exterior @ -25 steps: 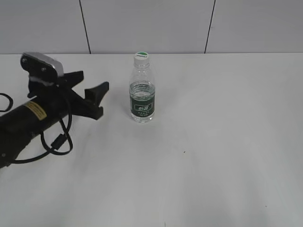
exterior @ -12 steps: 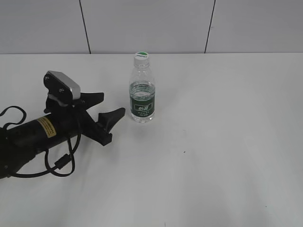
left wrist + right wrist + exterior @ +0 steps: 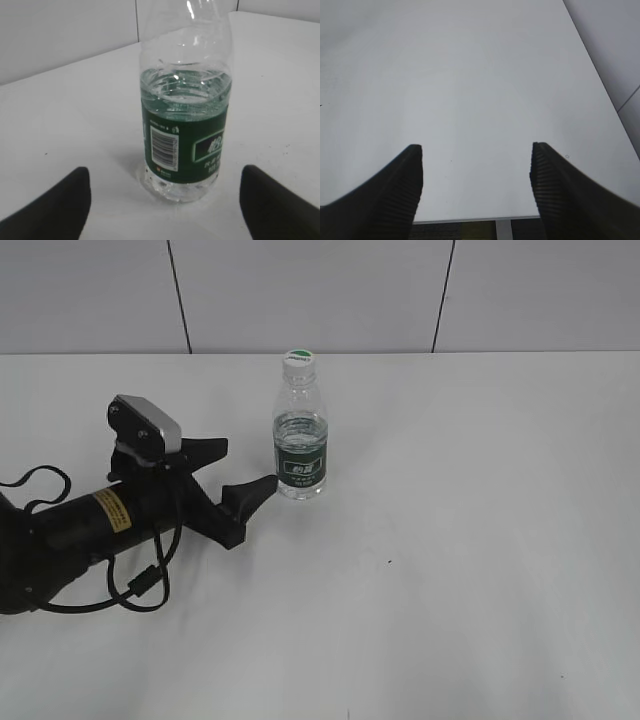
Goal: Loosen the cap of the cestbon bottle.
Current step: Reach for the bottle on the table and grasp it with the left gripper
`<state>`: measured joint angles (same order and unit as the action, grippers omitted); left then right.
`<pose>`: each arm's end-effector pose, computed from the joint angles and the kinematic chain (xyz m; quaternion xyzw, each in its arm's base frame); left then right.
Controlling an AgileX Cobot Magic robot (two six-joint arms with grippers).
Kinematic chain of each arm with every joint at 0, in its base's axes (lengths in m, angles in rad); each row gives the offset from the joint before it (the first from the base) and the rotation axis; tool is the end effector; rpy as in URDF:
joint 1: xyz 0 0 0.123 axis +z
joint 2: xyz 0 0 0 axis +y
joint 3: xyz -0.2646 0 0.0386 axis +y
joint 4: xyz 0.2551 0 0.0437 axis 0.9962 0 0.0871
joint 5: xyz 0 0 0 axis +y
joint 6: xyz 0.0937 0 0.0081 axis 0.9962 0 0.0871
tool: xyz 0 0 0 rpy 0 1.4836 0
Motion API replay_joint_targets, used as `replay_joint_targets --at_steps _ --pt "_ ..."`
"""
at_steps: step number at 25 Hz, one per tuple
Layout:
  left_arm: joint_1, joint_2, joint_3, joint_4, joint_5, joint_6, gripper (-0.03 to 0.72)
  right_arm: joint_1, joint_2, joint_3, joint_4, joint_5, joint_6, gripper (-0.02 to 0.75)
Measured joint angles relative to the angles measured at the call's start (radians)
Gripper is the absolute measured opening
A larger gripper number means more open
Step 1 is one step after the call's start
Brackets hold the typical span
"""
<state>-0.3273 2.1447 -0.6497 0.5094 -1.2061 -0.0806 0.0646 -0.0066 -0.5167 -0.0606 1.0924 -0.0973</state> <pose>0.2893 -0.1435 0.0525 0.3090 0.7171 -0.2469 0.5738 0.0178 -0.0039 0.2816 -0.0671 0.8524 -0.0387 0.5171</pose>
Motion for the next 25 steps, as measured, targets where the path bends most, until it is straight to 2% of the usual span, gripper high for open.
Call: replay_joint_targets --at_steps 3,9,19,25 --pt "0.0 0.004 -0.026 0.002 0.001 -0.044 0.581 0.0 0.0 0.0 0.0 0.0 0.0 0.515" --pt "0.0 0.031 -0.081 0.006 -0.002 -0.057 0.584 0.0 0.0 0.0 0.0 0.0 0.0 0.515" --pt "-0.002 0.118 -0.192 0.091 -0.003 -0.077 0.587 0.0 0.0 0.0 0.0 0.0 0.0 0.515" --pt "-0.031 0.174 -0.254 0.093 -0.001 -0.083 0.589 0.0 0.0 0.0 0.0 0.0 0.0 0.515"
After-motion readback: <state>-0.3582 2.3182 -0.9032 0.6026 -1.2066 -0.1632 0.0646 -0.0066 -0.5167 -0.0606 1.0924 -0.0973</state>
